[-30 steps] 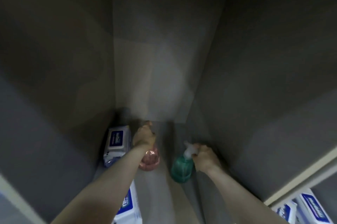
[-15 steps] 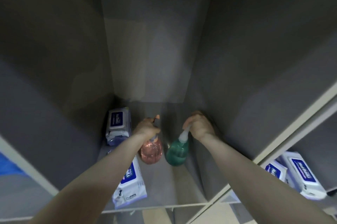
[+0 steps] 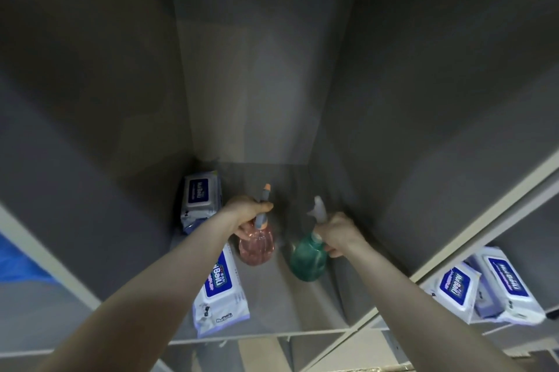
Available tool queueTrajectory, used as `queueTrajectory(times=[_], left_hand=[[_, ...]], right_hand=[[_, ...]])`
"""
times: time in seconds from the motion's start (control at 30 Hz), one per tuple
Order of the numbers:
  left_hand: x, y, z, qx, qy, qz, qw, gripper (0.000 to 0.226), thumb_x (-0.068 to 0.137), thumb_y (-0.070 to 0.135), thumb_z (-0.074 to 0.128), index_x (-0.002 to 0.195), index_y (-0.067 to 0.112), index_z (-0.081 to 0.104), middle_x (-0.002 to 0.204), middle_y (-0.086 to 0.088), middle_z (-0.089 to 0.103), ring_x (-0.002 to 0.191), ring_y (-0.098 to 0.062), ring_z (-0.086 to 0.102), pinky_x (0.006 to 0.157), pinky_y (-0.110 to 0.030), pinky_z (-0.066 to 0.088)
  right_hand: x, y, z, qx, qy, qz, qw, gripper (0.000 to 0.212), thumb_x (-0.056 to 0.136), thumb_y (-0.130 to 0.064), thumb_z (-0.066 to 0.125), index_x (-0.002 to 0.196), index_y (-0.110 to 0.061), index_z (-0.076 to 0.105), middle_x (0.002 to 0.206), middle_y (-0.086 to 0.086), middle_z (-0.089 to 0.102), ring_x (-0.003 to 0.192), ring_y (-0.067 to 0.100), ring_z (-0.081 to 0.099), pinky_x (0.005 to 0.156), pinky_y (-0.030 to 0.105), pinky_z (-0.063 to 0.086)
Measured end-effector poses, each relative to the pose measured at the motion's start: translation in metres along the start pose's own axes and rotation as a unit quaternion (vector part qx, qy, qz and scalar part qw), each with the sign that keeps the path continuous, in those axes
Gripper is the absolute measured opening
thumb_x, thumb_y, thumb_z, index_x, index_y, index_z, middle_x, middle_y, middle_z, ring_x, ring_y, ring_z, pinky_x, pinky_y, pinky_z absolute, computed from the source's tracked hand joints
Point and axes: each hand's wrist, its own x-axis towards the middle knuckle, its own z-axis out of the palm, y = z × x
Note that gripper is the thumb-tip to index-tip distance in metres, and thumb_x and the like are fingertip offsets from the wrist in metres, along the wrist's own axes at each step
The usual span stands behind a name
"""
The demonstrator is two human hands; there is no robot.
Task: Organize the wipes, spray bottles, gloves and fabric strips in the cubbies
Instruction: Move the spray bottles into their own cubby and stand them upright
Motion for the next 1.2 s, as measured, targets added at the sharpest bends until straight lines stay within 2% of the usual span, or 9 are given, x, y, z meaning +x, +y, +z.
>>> queueTrajectory(times=[0.1, 0.2, 0.3, 0.4, 0.67, 0.9, 1.03, 1.1, 1.2], left_hand=[[0.004, -0.003, -0.001, -0.007, 0.008, 0.011, 1.0, 0.031, 0.085, 0.04, 0.066, 0.101, 0.013, 0.065, 0.106, -0.011, 0.07, 0.091, -0.024, 0.06, 0.073, -0.033, 0.049], [0.001, -0.003, 0.004, -0.046, -0.003, 0.036, 0.998, 0.03, 0.09, 0.035, 0.061, 0.116, 0.02, 0.058, 0.101, -0.01, 0.067, 0.088, -0.023, 0.059, 0.083, -0.038, 0.046], [0.001, -0.005, 0.014, -0.134, -0.014, 0.041, 0.99, 0.035, 0.095, 0.028, 0.055, 0.129, 0.021, 0.052, 0.082, -0.002, 0.06, 0.074, -0.017, 0.055, 0.071, -0.034, 0.044], [0.008, -0.001, 0.017, -0.215, 0.011, 0.038, 0.976, 0.036, 0.095, 0.022, 0.056, 0.13, 0.014, 0.053, 0.086, 0.0, 0.063, 0.067, -0.017, 0.054, 0.065, -0.03, 0.042], [0.035, 0.041, 0.029, -0.262, 0.041, 0.084, 0.961, 0.04, 0.089, 0.014, 0.064, 0.128, 0.018, 0.056, 0.091, -0.004, 0.063, 0.069, -0.013, 0.053, 0.054, -0.023, 0.044], [0.053, 0.04, 0.04, -0.249, -0.004, 0.058, 0.967, 0.043, 0.087, 0.017, 0.067, 0.129, 0.014, 0.056, 0.104, -0.009, 0.062, 0.076, -0.022, 0.058, 0.063, -0.034, 0.051], [0.052, 0.045, 0.048, -0.231, -0.011, 0.063, 0.971, 0.038, 0.087, 0.017, 0.067, 0.123, 0.012, 0.058, 0.09, -0.005, 0.064, 0.067, -0.018, 0.057, 0.061, -0.033, 0.052], [0.051, 0.045, 0.05, -0.232, -0.007, 0.064, 0.97, 0.036, 0.088, 0.017, 0.066, 0.123, 0.013, 0.057, 0.088, -0.004, 0.063, 0.063, -0.018, 0.055, 0.055, -0.029, 0.052], [0.052, 0.045, 0.051, -0.225, -0.001, 0.068, 0.972, 0.036, 0.09, 0.019, 0.064, 0.125, 0.013, 0.056, 0.1, -0.008, 0.062, 0.066, -0.018, 0.055, 0.063, -0.033, 0.053]], right_hand=[[0.005, 0.006, -0.001, 0.135, -0.026, 0.033, 0.99, 0.032, 0.08, -0.004, 0.061, 0.112, -0.006, 0.063, 0.09, 0.016, 0.071, 0.072, 0.028, 0.071, 0.072, 0.039, 0.061], [0.01, 0.004, 0.005, 0.208, 0.005, 0.033, 0.978, 0.024, 0.08, -0.001, 0.062, 0.104, -0.002, 0.062, 0.085, 0.017, 0.068, 0.07, 0.032, 0.07, 0.075, 0.044, 0.06], [0.012, -0.005, 0.008, 0.264, 0.024, 0.023, 0.964, 0.009, 0.088, -0.005, 0.058, 0.097, -0.003, 0.058, 0.087, 0.019, 0.063, 0.079, 0.038, 0.068, 0.08, 0.048, 0.058], [0.02, -0.016, 0.004, 0.306, 0.023, 0.017, 0.952, 0.013, 0.09, -0.005, 0.058, 0.103, -0.001, 0.058, 0.091, 0.02, 0.059, 0.077, 0.033, 0.063, 0.083, 0.047, 0.056], [0.065, -0.044, -0.012, 0.23, 0.028, 0.026, 0.972, 0.03, 0.086, -0.004, 0.062, 0.113, 0.007, 0.057, 0.095, 0.02, 0.059, 0.061, 0.026, 0.061, 0.069, 0.043, 0.06], [0.067, -0.041, -0.02, 0.166, 0.005, 0.043, 0.985, 0.021, 0.093, -0.005, 0.054, 0.111, 0.004, 0.059, 0.09, 0.019, 0.058, 0.055, 0.02, 0.056, 0.052, 0.027, 0.051], [0.067, -0.04, -0.022, 0.162, 0.015, 0.045, 0.986, 0.009, 0.091, -0.004, 0.056, 0.095, 0.004, 0.06, 0.088, 0.019, 0.06, 0.071, 0.029, 0.065, 0.064, 0.034, 0.057], [0.067, -0.037, -0.023, 0.16, 0.018, 0.035, 0.986, 0.013, 0.092, -0.006, 0.055, 0.1, 0.003, 0.059, 0.088, 0.019, 0.059, 0.062, 0.024, 0.061, 0.06, 0.032, 0.054], [0.066, -0.037, -0.024, 0.14, 0.018, 0.027, 0.99, 0.006, 0.091, -0.003, 0.054, 0.097, -0.001, 0.055, 0.089, 0.019, 0.059, 0.056, 0.021, 0.057, 0.055, 0.029, 0.053]])
